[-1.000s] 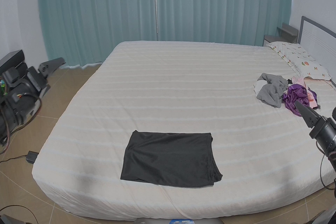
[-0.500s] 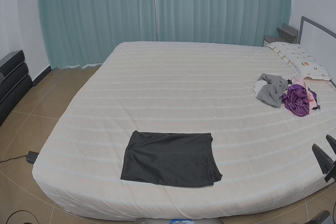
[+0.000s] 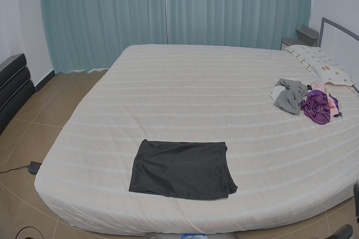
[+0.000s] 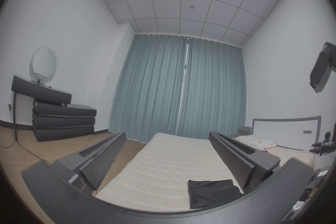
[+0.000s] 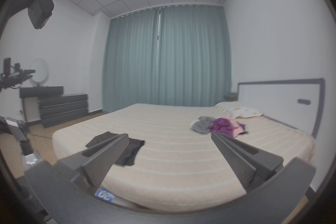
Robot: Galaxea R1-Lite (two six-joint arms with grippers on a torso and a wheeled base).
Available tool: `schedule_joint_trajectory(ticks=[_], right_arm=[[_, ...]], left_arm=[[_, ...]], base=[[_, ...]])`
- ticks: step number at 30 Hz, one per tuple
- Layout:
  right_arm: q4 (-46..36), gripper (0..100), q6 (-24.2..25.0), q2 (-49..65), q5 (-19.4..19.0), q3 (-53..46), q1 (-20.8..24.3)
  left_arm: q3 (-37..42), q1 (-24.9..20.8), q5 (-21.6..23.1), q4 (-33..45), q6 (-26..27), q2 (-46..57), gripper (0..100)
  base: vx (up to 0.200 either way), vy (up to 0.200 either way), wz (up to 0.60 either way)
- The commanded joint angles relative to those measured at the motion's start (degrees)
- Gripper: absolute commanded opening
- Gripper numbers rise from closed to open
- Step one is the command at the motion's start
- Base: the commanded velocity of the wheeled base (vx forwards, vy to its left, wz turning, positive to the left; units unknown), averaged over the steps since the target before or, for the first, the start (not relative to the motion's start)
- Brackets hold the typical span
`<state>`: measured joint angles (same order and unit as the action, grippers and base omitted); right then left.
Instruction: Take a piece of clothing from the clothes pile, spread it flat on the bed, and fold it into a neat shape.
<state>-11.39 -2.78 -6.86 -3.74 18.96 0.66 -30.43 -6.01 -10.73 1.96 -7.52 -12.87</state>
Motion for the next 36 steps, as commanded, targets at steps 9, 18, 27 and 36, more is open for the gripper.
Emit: schedule_joint_trajectory(ticks=[9, 18, 27, 36], right_arm=[[13.1, 100, -3.4, 6.9, 6.2, -12.4, -0.3], [15.8, 100, -5.0, 6.9, 1.8, -19.0, -0.3], [11.6, 100, 0.2, 6.8, 1.7, -18.9, -0.4], [11.3, 100, 2.1, 6.9, 2.5, -18.9, -0.3]], left_arm=[[8.0, 6.1, 0.6, 1.6, 6.3, 12.9, 100], [30.4, 6.1, 3.5, -20.4, 11.3, 12.9, 100], [30.4, 6.1, 11.6, -5.5, 7.5, 12.9, 100], [30.4, 6.1, 8.3, -5.7, 5.7, 12.9, 100]], base=[[0.000, 0.000, 0.00], [0.000, 0.000, 0.00], [0.000, 0.000, 0.00], [0.000, 0.000, 0.00]])
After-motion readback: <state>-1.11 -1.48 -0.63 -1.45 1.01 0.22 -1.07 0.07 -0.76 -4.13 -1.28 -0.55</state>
